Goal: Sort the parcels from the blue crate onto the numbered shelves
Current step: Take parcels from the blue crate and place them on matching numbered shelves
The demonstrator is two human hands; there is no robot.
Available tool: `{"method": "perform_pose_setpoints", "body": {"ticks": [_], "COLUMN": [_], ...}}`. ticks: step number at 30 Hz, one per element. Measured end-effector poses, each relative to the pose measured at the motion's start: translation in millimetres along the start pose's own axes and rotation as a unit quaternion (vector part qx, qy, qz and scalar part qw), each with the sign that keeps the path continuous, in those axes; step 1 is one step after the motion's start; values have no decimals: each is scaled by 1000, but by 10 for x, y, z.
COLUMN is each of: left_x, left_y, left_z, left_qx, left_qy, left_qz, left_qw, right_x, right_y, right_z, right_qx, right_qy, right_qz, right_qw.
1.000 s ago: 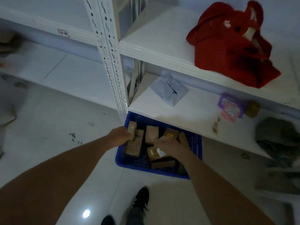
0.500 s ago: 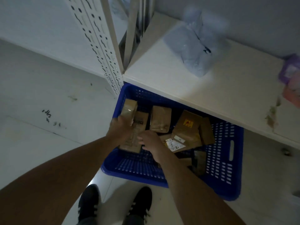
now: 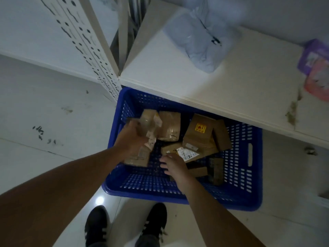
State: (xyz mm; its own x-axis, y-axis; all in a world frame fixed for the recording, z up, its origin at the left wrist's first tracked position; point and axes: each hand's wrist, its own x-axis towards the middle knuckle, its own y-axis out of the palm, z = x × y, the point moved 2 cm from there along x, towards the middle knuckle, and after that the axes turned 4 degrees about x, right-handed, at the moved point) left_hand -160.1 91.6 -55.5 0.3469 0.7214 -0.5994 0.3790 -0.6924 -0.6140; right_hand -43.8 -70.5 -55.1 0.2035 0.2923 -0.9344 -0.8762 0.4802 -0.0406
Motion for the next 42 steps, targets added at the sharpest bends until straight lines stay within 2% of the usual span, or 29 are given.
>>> {"method": "perform_pose_setpoints", "body": {"ticks": [3,6,10,12,15,17,21,28,31,33,38,42], "left_x": [-219,-544,-1185,-1636,-2431,-3060,-4292,-5853,-6368,-6675,-7193,-7501], "left_y": [-459,-1074,-1977,-2393,-2952,-3323,-4079,-4797,-4892,-4937,-5027,-5022], "left_z": [-303,-739,-1509,-1916,-2457,-2753,-3042,-3190,-3295,-3385,-3556,-3671], "left_qx": [-129,-153,-136,-79,-15,-23,-119,-275,-304,-329,-395,-394], "left_qy": [-2,31,132,202,295,341,395,386,413,433,438,447], "left_qz": [110,179,191,175,161,139,94,154,158,130,100,89], "left_qw": [985,971,963,960,942,929,906,867,844,829,801,798], "right_x": [-336,-952,-2248,-2974,-4107,-4871,-6264,-8307,-8832,-9109,-9597,-9795], "right_y": [-135,-285,-484,-564,-606,-581,-440,-395,-408,-413,-479,-636], "right_z": [335,858,1542,1792,2023,2047,1876,1686,1555,1474,1248,1028], "right_qx": [62,87,49,25,48,65,75,117,101,81,-21,-54], "right_qy": [-50,-115,-123,-125,-161,-209,-259,-336,-348,-360,-370,-437], "right_qz": [-40,-31,40,31,5,-25,-67,-111,-114,-110,-117,-161], "right_qw": [996,989,990,991,986,975,961,928,925,923,921,883]}}
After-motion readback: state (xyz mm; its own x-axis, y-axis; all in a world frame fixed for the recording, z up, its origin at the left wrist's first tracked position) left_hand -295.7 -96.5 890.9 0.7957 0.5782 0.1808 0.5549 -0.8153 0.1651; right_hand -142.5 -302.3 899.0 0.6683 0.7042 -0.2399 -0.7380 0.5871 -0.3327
